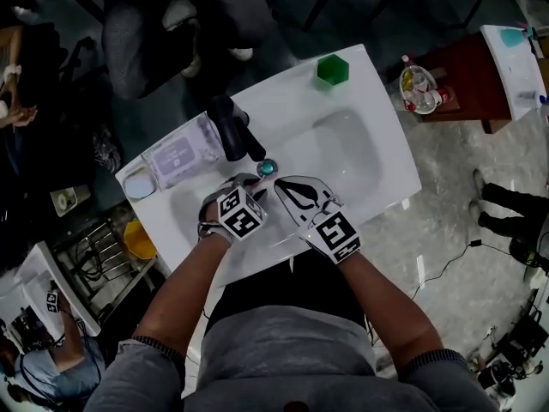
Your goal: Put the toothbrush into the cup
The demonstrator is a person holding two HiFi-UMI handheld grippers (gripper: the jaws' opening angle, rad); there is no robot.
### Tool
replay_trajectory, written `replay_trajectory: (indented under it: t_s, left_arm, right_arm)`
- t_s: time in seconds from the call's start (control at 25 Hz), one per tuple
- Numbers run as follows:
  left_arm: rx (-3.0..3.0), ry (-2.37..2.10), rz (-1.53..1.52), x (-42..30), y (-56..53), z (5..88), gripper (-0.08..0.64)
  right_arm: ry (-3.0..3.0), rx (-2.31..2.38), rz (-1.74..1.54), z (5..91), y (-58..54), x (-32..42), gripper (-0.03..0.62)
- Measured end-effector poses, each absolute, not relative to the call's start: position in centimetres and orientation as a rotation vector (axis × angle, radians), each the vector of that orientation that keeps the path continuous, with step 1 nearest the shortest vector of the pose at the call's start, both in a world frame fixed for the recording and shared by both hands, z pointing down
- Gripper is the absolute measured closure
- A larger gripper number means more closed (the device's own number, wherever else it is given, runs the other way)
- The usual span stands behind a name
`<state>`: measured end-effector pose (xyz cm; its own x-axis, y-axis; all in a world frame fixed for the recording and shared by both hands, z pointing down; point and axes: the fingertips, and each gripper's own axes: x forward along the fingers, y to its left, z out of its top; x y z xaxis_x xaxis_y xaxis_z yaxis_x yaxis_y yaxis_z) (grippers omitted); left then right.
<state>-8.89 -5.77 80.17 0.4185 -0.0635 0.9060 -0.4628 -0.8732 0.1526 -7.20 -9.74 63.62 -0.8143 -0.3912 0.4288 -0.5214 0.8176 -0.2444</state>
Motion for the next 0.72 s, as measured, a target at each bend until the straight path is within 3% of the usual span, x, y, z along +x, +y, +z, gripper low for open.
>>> replay_trajectory:
  t_s: [0.72]
  left_arm:
    - [2.234, -0.401, 1.526, -9.3, -6.2, 82.6, 0.482]
  right_arm:
    - [-2.637, 0.683, 0.525, 64.4, -9.4, -6.6, 0.578]
